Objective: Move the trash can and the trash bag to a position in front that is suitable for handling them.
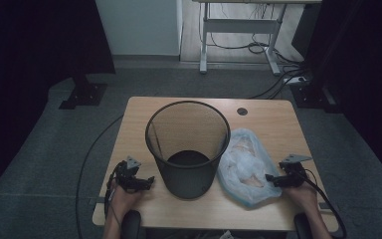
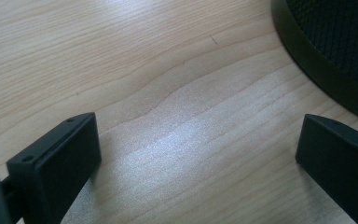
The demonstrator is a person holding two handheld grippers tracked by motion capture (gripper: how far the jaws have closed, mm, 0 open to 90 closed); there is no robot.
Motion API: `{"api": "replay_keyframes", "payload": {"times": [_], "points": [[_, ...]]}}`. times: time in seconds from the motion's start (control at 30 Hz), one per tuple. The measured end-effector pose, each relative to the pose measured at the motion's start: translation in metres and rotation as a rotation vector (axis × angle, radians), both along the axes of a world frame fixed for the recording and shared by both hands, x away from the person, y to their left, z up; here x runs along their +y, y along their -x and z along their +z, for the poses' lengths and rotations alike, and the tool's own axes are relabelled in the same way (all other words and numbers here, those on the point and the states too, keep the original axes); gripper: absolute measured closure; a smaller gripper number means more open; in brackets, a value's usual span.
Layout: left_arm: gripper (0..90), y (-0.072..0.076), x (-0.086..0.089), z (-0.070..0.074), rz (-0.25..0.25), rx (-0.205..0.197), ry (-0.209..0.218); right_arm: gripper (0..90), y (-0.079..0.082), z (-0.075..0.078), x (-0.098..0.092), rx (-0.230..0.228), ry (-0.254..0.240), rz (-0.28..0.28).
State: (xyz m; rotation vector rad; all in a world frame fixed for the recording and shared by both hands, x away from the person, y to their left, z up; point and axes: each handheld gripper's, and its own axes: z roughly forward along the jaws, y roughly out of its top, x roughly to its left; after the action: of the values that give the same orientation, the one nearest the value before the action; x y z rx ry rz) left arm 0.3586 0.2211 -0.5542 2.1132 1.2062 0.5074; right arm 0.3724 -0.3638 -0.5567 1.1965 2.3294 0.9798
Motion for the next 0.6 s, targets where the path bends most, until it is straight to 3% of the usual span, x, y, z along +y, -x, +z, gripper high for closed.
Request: {"api": "replay_keyframes", "payload": {"times": [0.6], "points": [[0.0, 0.001, 0.000, 0.000, 0.002, -0.001, 0.001, 13.8, 0.030, -0.003, -0.043, -0.024, -0.021, -0.073]]}}
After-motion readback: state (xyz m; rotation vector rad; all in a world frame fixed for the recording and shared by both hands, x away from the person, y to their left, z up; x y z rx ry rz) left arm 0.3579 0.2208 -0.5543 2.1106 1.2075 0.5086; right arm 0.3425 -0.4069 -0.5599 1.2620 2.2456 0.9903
